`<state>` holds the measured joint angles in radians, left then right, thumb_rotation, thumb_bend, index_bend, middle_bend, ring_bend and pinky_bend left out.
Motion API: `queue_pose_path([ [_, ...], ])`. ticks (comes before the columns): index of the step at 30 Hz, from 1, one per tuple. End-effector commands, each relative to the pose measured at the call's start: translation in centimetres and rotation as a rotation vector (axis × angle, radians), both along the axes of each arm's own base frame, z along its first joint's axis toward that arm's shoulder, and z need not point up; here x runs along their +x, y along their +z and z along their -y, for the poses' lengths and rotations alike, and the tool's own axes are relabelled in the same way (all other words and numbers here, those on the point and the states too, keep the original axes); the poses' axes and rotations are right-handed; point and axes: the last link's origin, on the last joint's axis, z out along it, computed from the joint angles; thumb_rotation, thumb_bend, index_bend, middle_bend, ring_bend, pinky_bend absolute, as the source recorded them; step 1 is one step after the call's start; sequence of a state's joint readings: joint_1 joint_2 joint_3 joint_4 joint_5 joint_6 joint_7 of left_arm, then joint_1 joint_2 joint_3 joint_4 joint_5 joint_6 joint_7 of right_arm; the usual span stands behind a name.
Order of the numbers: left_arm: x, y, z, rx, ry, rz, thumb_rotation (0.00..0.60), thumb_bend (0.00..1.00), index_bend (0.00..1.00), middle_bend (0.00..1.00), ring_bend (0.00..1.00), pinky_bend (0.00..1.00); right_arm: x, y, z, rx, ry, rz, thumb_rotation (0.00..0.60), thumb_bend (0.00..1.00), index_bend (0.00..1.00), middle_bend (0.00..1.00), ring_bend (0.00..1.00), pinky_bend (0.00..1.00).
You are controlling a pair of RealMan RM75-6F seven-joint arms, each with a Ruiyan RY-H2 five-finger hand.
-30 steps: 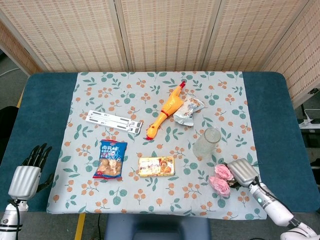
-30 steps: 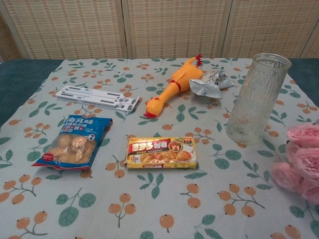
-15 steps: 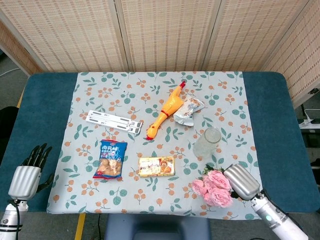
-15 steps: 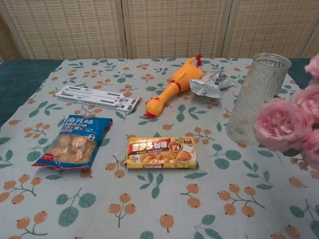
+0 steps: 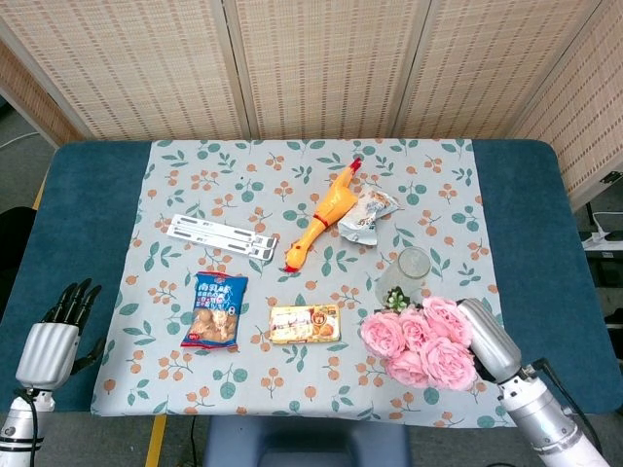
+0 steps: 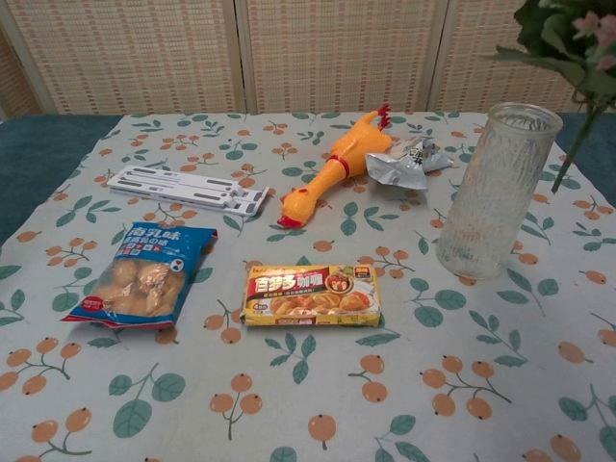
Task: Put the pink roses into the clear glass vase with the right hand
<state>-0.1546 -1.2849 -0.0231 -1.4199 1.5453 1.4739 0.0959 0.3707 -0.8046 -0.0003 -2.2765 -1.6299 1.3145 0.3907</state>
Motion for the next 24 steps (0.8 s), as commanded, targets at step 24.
queue_pose_path([
  [24,0.0,-0.4,-0.1,-0.01,0.004,-0.018,0.6,0.34,0.05,0.0,0.02,0.34,2.5,4.4,8.2,-0.005,-0.174,0.296,0.6,0.63,0.9,0.89,0.94,1.0],
])
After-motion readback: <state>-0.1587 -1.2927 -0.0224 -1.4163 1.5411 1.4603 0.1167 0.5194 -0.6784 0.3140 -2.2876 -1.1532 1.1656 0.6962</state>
